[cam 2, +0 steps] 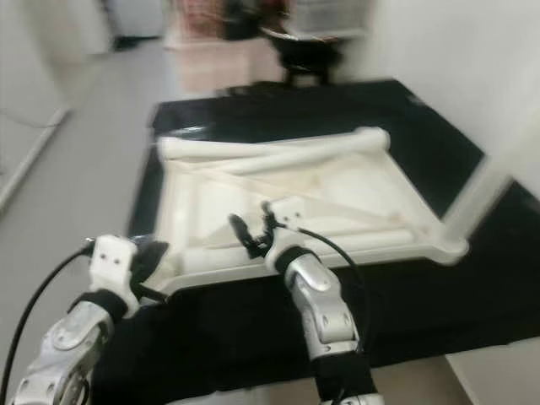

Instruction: Building children table

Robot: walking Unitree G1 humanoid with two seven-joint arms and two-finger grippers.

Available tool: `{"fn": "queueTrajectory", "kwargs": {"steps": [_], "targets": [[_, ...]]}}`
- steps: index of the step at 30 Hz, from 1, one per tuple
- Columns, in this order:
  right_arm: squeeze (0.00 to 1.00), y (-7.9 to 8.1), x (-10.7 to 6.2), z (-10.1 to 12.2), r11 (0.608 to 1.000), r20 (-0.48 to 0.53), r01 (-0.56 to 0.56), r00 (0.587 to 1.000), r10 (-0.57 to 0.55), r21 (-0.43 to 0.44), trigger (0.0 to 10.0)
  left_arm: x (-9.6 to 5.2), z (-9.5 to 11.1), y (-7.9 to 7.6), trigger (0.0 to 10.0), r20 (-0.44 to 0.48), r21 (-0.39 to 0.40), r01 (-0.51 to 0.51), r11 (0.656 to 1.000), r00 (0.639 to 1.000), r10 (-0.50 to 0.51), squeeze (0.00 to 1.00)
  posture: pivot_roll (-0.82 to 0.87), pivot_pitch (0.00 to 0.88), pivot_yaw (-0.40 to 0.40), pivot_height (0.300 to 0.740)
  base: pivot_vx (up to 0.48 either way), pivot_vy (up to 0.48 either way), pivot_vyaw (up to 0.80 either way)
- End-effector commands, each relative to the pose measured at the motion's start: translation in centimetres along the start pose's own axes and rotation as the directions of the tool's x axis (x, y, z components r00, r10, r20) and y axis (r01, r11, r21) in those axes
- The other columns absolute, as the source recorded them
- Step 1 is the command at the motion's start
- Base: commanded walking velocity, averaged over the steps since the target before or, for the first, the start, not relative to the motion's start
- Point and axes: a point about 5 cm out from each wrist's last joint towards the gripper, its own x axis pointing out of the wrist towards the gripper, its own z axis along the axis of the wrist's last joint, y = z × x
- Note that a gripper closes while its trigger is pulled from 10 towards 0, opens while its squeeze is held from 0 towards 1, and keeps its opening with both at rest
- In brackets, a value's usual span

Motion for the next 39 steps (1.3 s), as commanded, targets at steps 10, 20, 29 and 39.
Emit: {"fn": "queueTrajectory", "kwargs": {"steps": [10,20,29,39], "targets": [[0.00,2.3,1.0,0.9,0.994,0.050,-0.095,0.994,0.093,0.047,10.0,-1.1,0.0,1.5,10.0,-0.051,0.004,-0.019,1.000,0.999,0.019,0.00,-0.04,0.007,0.051,0.740,0.123,0.000,0.00],[0.00,2.3,0.9,1.0,0.992,0.053,-0.113,0.993,0.110,0.058,10.0,-1.8,1.3,1.7,10.0,-0.075,-0.057,0.063,0.996,0.995,-0.067,0.00,-0.03,0.016,0.050,0.740,0.000,0.000,0.00],[0.00,2.6,0.9,1.5,0.973,0.039,-0.228,0.973,0.227,0.017,10.0,-5.7,1.1,1.6,10.0,-0.368,-0.180,0.442,0.879,0.798,-0.476,0.00,-0.03,0.007,0.051,0.740,0.000,0.000,0.00],[0.00,1.0,1.1,2.7,0.984,0.059,-0.175,0.982,0.178,-0.040,10.0,-6.3,0.0,1.2,10.0,-0.483,-0.380,0.331,0.864,0.726,-0.490,1.00,-0.03,0.007,0.069,0.740,0.000,0.000,0.00]]}}
